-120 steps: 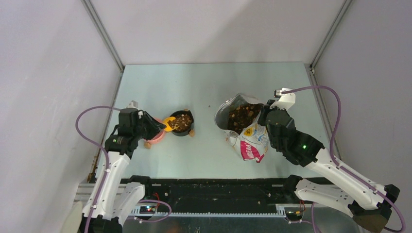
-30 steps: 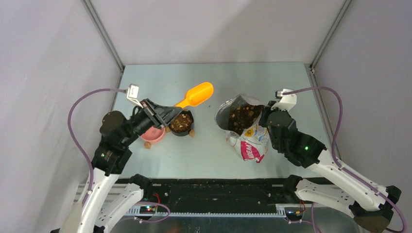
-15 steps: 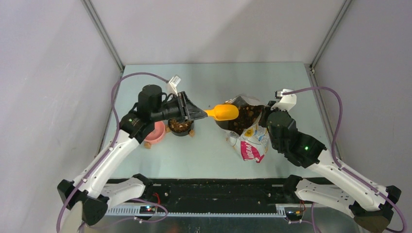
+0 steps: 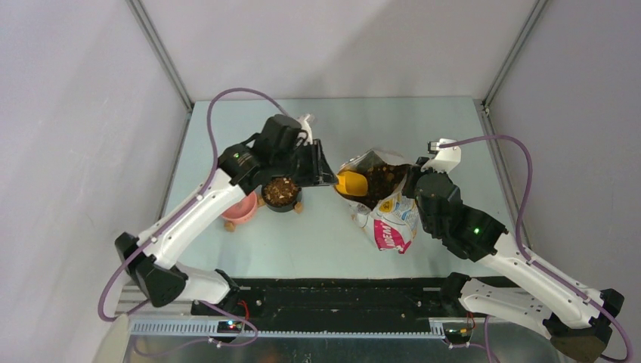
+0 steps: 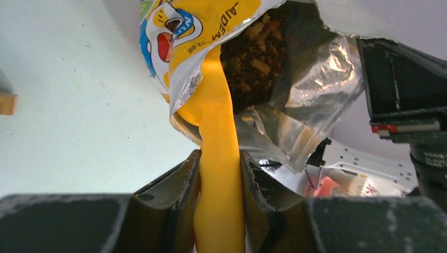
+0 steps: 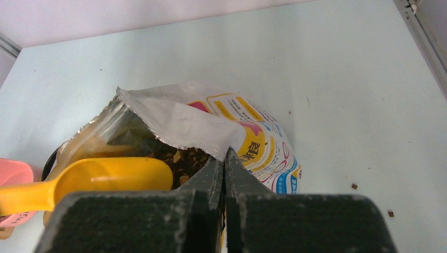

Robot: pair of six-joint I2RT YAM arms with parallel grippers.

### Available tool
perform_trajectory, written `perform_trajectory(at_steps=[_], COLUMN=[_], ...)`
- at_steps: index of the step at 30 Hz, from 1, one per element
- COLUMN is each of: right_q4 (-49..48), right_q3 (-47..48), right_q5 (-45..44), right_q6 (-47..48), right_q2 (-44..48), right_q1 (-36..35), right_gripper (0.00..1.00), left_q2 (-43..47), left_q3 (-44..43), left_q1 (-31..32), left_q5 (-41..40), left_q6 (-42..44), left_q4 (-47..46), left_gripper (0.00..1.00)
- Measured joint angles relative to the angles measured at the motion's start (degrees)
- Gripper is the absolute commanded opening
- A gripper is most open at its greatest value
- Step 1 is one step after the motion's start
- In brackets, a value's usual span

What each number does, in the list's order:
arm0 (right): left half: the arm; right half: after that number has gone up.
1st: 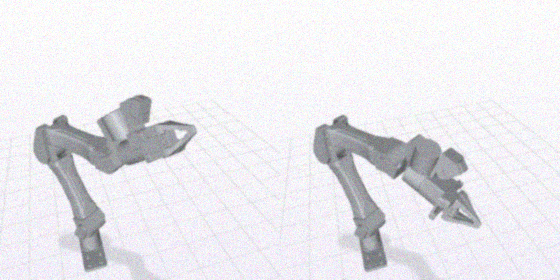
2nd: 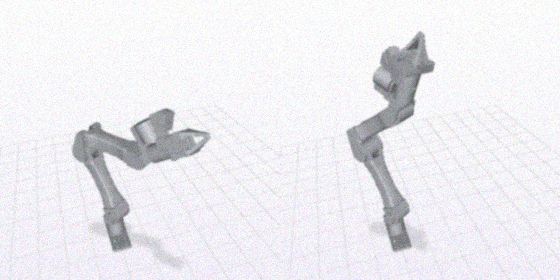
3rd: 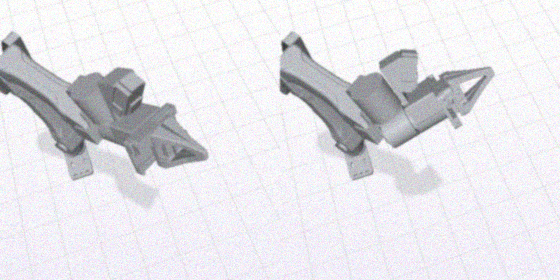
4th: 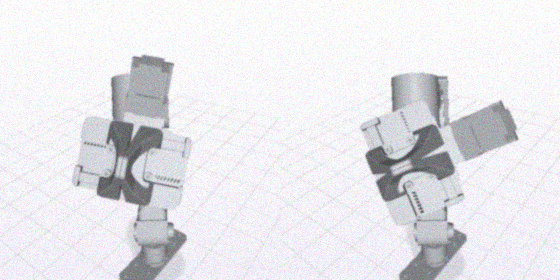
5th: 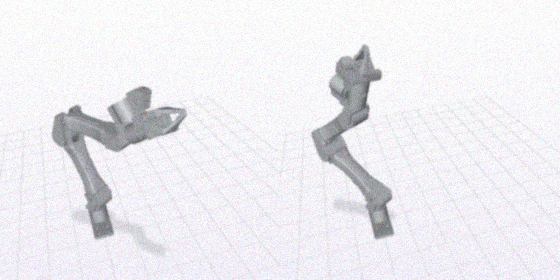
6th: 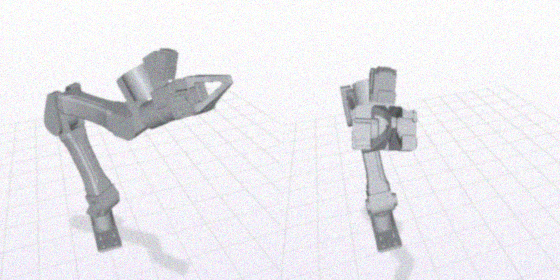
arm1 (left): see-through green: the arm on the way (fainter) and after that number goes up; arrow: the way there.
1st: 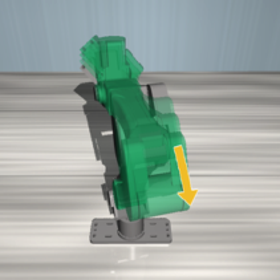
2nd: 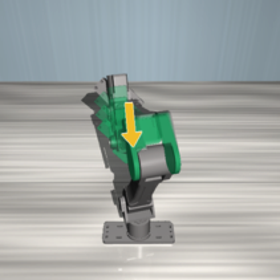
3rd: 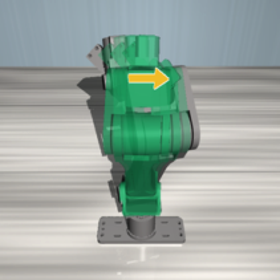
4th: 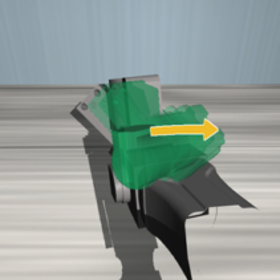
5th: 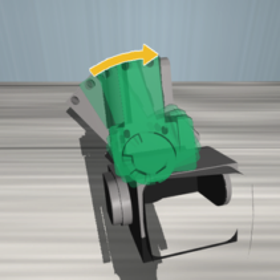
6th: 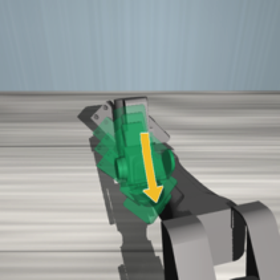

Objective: Serve the pet food
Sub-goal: Collect the pet food from the pet food bag.

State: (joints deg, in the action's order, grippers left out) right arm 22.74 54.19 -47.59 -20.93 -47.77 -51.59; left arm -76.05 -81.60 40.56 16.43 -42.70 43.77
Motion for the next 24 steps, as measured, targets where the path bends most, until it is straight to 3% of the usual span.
perform_trajectory(at_steps=[8, 24], right_q4=[-0.61, -1.18], right_q3=[0.0, 0.0], right_q5=[0.02, 0.31], right_q6=[0.0, 0.0], right_q2=[-0.33, -0.7], right_q1=[-0.11, -0.48], right_gripper=[0.0, 0.0], left_q2=[-11.08, -30.47], left_q3=[-16.04, -35.04], left_q1=[5.2, 11.21], left_q5=[-12.0, -21.35], left_q6=[0.13, -0.94], left_q4=[13.46, 24.48], left_gripper=[0.0, 0.0])
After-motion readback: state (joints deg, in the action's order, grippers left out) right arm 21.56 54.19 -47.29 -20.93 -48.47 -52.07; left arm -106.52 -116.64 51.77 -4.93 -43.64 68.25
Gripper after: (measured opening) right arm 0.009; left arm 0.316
